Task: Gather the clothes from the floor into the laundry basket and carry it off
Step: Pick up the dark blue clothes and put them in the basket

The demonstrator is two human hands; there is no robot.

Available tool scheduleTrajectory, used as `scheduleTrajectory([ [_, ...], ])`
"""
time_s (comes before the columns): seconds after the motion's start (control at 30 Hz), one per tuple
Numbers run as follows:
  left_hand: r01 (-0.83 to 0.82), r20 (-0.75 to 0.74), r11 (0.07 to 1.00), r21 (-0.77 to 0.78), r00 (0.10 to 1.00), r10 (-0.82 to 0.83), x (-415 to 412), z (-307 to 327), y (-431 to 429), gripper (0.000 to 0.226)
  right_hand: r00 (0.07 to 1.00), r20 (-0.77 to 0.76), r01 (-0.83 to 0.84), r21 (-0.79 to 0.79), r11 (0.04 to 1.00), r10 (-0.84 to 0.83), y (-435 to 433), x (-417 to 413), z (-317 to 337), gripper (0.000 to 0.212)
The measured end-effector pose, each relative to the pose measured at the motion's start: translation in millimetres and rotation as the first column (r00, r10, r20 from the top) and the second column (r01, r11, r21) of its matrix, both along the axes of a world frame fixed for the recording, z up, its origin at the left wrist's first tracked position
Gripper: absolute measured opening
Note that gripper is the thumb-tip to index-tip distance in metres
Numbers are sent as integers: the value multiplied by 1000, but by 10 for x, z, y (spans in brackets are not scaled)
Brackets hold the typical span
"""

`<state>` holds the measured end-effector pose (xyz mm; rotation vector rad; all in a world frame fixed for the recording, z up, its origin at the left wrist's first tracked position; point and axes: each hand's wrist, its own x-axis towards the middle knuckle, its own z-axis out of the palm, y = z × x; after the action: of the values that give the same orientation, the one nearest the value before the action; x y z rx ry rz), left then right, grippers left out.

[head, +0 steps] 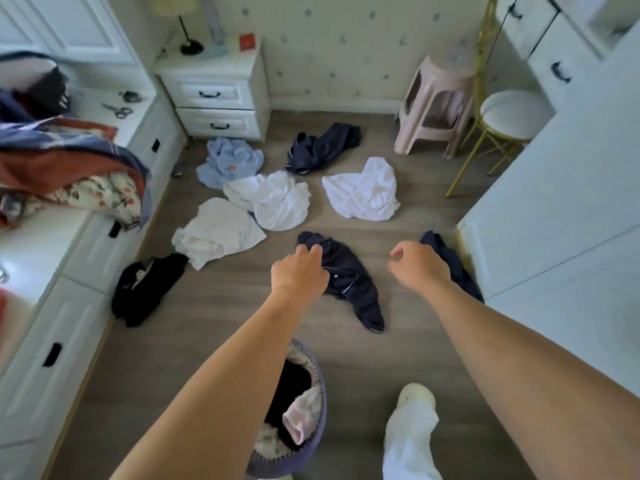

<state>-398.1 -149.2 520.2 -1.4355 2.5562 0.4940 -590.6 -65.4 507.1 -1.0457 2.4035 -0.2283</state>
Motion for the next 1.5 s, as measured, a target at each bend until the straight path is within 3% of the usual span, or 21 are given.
scheduleTrajectory([
  [0.2, -81, 51, 992, 95, 996, 77, -1094, -163, 62, 25, 984, 140, -120, 49, 992, 112, 8, -1278, 6, 39],
  [0.43, -87, 91, 990, 107, 993, 78, -2041, -337, 67, 29, 982, 169, -94, 61, 994, 82, 209, -2411, -144, 35],
  [0.67, -75, 101, 988, 136, 993, 61, -2614, -669, -228, 25, 952, 304, -75, 139, 987, 30, 93, -2867, -596, 53],
  [0.87, -43, 116, 984, 173, 993, 23, -2839, -1136, -574, 19, 937, 349, -70, 120, 990, 24, -363, -2896, -1062, 54],
  [1.13, -29, 142, 991, 133, 990, 10, -2981, -2454, -1085, 22, 923, 384, -48, 183, 982, -26, -803, -2895, -2510, 66],
  [1.33, -127, 126, 984, 124, 986, 111, -3057, -4161, -1292, 27, 918, 396, -104, 164, 981, 31, -1095, -2847, -4166, 66],
  [1.5, -194, 230, 961, 197, 962, 147, -2841, -5463, -1453, 72, 915, 398, -121, 115, 986, 66, -1332, -2878, -5414, 65],
])
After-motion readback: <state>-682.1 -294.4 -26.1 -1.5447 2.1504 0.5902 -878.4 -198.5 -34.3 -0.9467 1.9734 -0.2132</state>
